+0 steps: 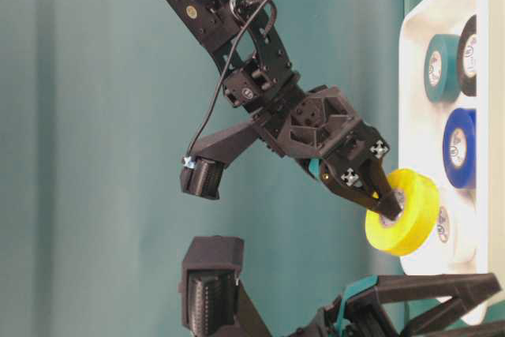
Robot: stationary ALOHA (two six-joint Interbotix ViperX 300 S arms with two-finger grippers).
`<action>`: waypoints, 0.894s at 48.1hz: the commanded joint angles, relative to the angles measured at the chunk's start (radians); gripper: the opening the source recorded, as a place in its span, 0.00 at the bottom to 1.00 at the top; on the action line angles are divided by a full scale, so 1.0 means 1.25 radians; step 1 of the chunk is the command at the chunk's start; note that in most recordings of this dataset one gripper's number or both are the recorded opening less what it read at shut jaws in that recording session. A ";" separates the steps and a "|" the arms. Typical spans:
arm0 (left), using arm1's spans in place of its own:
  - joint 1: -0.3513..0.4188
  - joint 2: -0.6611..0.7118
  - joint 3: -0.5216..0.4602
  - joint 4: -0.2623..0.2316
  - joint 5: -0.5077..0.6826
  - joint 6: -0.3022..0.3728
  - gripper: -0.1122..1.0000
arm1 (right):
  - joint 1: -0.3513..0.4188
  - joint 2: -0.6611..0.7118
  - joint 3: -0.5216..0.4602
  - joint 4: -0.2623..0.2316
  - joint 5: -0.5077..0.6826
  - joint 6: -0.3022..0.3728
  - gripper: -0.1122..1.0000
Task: Put the tape alternately from left to right into the white case.
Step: 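Carry the yellow roll into the white case and release it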
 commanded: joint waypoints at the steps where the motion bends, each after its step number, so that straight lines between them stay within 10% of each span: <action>1: -0.002 -0.013 -0.006 -0.001 -0.005 -0.001 0.83 | 0.000 -0.015 -0.021 -0.001 -0.002 0.000 0.36; 7: -0.004 -0.013 -0.006 -0.001 -0.009 -0.001 0.83 | 0.000 -0.015 -0.021 -0.001 -0.002 0.000 0.39; 18: -0.002 -0.013 -0.006 -0.001 -0.010 -0.001 0.83 | 0.000 -0.015 -0.015 -0.001 -0.006 0.000 0.93; 43: -0.004 -0.013 -0.006 -0.001 -0.010 -0.002 0.83 | 0.011 -0.020 0.001 -0.001 -0.002 0.004 0.90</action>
